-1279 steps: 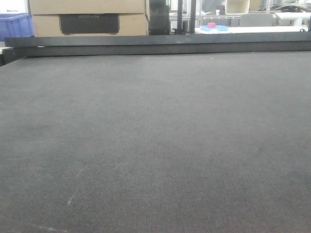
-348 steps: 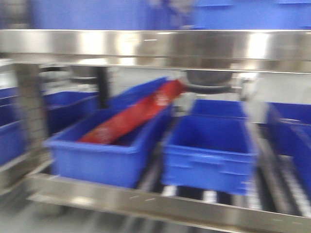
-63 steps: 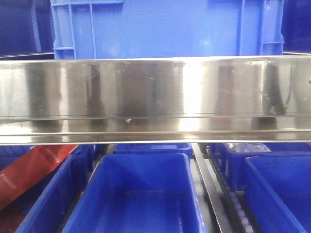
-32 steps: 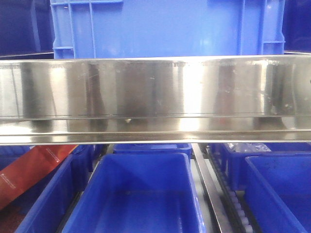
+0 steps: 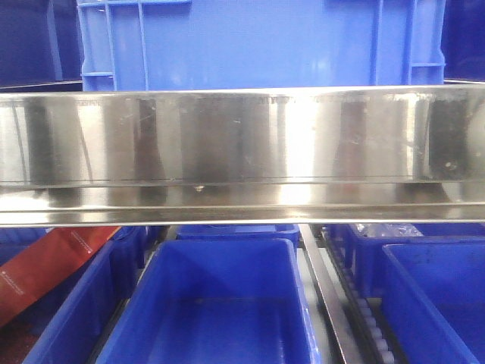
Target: Place valve from conveyor to right shelf box
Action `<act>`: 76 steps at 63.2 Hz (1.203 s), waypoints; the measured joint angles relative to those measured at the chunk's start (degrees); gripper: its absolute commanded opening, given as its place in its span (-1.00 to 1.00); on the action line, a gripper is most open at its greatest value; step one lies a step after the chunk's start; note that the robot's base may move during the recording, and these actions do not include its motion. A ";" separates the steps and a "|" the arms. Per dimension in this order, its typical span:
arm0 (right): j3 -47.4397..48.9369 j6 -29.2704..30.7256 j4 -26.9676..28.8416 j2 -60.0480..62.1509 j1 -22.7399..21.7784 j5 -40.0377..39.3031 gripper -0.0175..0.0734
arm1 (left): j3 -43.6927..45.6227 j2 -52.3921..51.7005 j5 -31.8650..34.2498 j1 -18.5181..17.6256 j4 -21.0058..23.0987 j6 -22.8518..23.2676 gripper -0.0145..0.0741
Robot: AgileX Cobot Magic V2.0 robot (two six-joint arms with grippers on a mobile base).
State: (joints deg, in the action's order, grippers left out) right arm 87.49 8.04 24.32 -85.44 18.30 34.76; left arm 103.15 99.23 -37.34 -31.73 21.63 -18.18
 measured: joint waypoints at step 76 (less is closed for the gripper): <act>-1.45 0.00 -5.45 8.22 -2.70 -2.55 -0.98 | -1.38 -8.29 2.64 2.60 -10.51 18.18 -0.92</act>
State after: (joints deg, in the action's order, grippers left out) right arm 86.04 8.04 18.86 -77.21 15.60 32.21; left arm 101.77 90.93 -34.70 -29.13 11.13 0.00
